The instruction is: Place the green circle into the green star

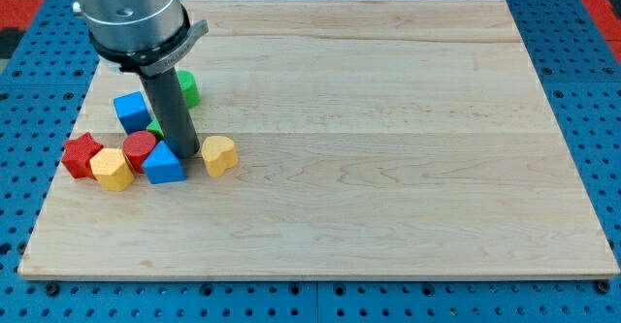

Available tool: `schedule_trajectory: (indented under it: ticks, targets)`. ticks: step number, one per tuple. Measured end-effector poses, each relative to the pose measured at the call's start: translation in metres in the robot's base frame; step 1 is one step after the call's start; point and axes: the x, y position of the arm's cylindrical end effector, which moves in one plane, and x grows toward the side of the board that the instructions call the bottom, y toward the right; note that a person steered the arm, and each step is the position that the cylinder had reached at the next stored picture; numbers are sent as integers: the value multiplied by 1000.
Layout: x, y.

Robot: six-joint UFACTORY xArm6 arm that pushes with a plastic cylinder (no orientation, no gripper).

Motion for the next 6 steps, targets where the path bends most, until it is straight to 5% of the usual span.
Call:
schedule_trajectory:
  ticks: [2, 4, 6]
  targets:
    - [-29, 15]
    - [-134, 9]
    - [-106, -24]
